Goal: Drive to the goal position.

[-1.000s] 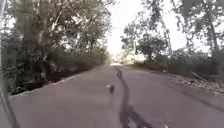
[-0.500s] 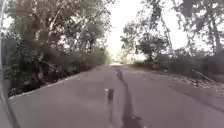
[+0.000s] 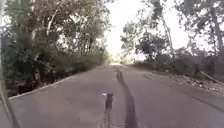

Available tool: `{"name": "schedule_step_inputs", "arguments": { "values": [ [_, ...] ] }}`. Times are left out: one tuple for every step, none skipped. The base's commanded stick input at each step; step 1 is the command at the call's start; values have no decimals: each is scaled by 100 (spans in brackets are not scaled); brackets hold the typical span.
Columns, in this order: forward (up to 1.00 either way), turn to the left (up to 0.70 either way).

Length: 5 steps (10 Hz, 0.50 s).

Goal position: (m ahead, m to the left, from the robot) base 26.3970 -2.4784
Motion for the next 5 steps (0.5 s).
{"name": "schedule_step_inputs", "arguments": {
  "values": [
    [70, 0],
    [70, 0],
    [70, 0],
    [70, 0],
    [70, 0]
  ]
}}
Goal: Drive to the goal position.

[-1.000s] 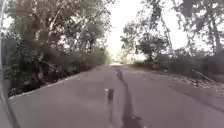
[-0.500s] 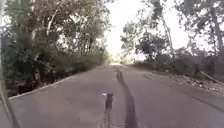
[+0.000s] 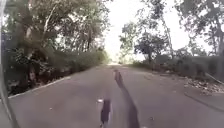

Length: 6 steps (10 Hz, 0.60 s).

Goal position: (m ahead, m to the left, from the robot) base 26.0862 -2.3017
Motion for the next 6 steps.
{"name": "schedule_step_inputs", "arguments": {
  "values": [
    [70, 0],
    [70, 0],
    [70, 0],
    [70, 0],
    [70, 0],
    [70, 0]
  ]
}}
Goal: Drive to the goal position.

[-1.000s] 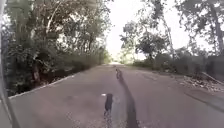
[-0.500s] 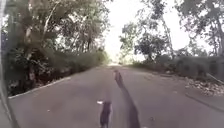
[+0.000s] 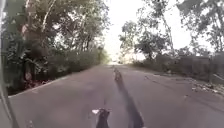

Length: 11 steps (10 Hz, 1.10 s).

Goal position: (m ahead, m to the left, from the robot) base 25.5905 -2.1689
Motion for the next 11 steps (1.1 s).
{"name": "schedule_step_inputs", "arguments": {
  "values": [
    [70, 0],
    [70, 0],
    [70, 0],
    [70, 0],
    [70, 0],
    [70, 0],
    [70, 0],
    [70, 0],
    [70, 0],
    [70, 0],
    [70, 0]
  ]
}}
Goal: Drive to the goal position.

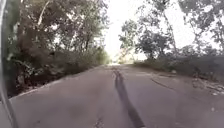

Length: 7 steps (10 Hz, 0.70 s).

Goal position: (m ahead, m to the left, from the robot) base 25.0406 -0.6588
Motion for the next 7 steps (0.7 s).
{"name": "schedule_step_inputs", "arguments": {
  "values": [
    [70, 0],
    [70, 0],
    [70, 0],
    [70, 0],
    [70, 0],
    [70, 0],
    [70, 0]
  ]
}}
